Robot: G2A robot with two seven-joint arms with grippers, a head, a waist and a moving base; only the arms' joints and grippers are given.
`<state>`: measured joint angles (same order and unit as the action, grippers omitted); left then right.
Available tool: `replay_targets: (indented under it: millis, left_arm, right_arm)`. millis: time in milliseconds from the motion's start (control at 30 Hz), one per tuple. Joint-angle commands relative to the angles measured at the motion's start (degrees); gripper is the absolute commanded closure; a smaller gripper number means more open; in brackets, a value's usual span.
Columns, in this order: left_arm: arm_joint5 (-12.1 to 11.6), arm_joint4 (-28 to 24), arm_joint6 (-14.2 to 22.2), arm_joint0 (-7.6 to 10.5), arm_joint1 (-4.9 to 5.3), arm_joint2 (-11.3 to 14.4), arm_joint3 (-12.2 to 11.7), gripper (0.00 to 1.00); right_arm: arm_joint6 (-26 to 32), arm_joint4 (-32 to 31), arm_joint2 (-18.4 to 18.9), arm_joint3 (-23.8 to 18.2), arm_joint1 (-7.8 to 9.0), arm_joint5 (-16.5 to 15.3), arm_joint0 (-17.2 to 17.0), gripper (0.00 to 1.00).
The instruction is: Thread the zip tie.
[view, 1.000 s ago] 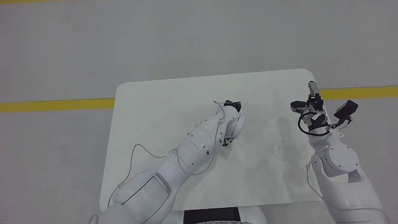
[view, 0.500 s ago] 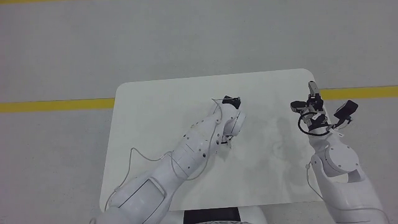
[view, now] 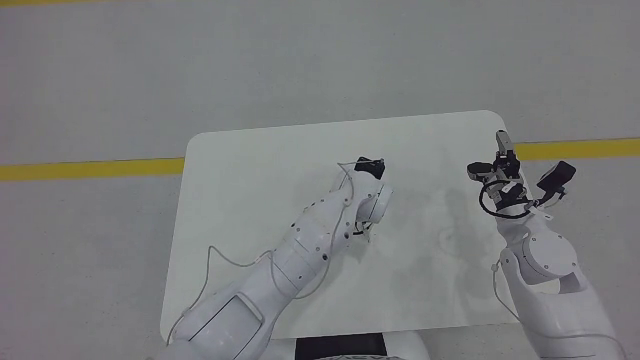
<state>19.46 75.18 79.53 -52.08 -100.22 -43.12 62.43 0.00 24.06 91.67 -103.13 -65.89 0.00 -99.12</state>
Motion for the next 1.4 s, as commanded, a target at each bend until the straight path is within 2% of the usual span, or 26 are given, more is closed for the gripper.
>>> replay_targets:
  millis: [0,367,533,767,1200,1367]
  left_arm:
    - [0.0,0.01,0.03,-0.06,0.05,0.0,0.11,1.0]
    - [-0.02,-0.14,0.02,-0.29,0.26,0.07,0.55,1.0]
    - [0.03,-0.26,-0.04,-0.4,0.35,0.08,0.74,0.95]
    - [0.03,-0.36,-0.07,-0.53,0.44,0.07,0.87,0.98]
    - [0.03,0.07,0.09,-1.12,0.51,0.04,1.86,0.95]
    - [0.03,0.26,0.11,-1.35,0.49,-0.11,2.05,0.98]
  right_arm:
    - [0.0,0.0,0.0,0.0,0.0,0.0,0.0,0.0]
    - [0.0,0.0,0.0,0.0,0.0,0.0,0.0,0.0]
    - [0.0,0.0,0.0,0.0,0.0,0.0,0.0,0.0]
    - [0.0,0.0,0.0,0.0,0.0,0.0,0.0,0.0]
    - [0.0,0.0,0.0,0.0,0.0,0.0,0.0,0.0]
    - [0.0,0.0,0.0,0.0,0.0,0.0,0.0,0.0]
